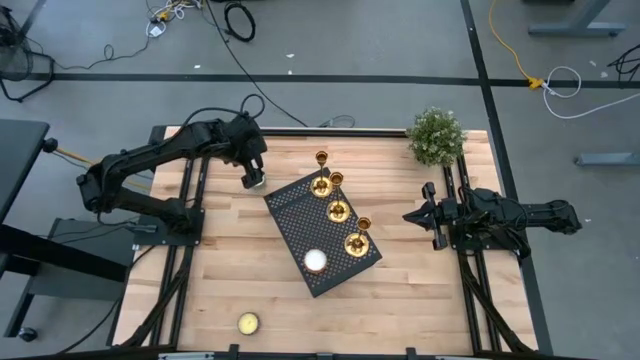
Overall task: Pick & Place candle stick holders
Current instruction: Put the blue scented candle on the shelf aligned with the other scented candle
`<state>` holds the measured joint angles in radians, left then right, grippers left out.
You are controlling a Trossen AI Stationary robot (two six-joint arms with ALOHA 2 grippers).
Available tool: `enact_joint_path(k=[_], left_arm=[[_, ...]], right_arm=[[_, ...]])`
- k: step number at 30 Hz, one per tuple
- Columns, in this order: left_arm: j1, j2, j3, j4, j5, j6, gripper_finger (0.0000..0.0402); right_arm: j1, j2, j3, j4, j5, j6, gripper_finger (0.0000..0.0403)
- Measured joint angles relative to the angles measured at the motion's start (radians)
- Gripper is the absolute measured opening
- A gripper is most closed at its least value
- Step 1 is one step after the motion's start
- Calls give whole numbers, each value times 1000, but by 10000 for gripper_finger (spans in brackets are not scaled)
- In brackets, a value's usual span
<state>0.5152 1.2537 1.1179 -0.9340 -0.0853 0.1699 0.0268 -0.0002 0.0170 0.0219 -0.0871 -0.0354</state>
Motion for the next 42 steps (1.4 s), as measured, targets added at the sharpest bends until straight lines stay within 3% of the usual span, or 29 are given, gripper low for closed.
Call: enact_joint_path(k=[22,34,42], left_arm=[[83,142,-1,-35,27,-27,399],[94,143,-220,122,45,-51,399],[95,143,-268,188,45,-72,399]], right_arm=[[0,0,0,0,0,0,18],[0,0,0,0,0,0,18],[0,0,0,0,0,0,18]])
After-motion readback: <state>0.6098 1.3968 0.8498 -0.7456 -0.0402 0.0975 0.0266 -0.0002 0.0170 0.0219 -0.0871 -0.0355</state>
